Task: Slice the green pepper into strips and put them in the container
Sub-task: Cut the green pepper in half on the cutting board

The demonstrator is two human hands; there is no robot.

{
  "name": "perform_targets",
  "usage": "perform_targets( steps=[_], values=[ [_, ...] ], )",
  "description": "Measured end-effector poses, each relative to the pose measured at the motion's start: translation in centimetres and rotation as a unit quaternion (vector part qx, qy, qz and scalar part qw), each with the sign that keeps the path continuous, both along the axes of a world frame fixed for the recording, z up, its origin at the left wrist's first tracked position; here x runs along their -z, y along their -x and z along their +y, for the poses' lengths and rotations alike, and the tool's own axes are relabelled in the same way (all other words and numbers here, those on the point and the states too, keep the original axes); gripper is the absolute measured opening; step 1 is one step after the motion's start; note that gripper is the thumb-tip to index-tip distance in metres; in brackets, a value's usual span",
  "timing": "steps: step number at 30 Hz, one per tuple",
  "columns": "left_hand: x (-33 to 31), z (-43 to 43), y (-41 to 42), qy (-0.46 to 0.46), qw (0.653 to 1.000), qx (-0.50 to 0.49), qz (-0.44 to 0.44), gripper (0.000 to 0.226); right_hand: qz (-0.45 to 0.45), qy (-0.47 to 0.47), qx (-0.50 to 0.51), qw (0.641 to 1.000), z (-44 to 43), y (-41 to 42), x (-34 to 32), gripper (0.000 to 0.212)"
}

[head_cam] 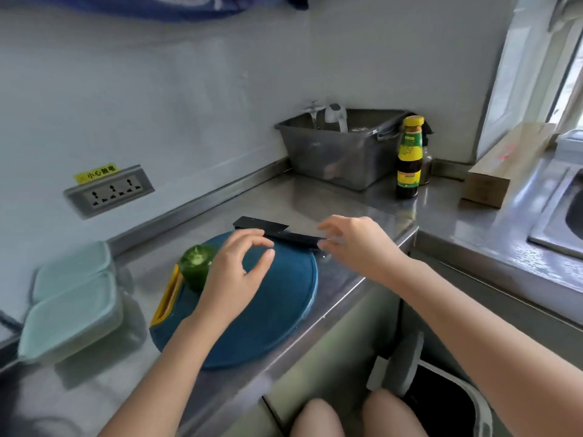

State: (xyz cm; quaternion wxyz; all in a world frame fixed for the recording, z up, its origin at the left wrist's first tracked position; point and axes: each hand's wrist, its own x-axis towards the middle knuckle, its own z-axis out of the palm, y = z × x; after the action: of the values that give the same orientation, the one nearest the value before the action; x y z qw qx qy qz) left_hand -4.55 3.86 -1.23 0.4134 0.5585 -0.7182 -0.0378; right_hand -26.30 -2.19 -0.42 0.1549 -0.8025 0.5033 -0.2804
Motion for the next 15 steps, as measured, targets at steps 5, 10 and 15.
perform_targets(
  steps=[5,10,15],
  values=[
    [0.9,0.0,-6.5,-0.03,0.978,-0.194,0.076,0.07,0.152,-0.043,-0.045,0.986,-3.4,-5.7,2.4,0.06],
    [3.7,-0.3,-9.6,-0.184,0.954,-0.195,0.131,0.082,0.252,-0.051,0.002,0.967,-5.7,-9.0,3.2,0.059],
    [4.4,0.0,-9.2,-0.152,0.973,-0.14,0.105,0.074,0.278,-0.016,0.04,0.96,-6.7,-10.4,2.5,0.031]
  ],
)
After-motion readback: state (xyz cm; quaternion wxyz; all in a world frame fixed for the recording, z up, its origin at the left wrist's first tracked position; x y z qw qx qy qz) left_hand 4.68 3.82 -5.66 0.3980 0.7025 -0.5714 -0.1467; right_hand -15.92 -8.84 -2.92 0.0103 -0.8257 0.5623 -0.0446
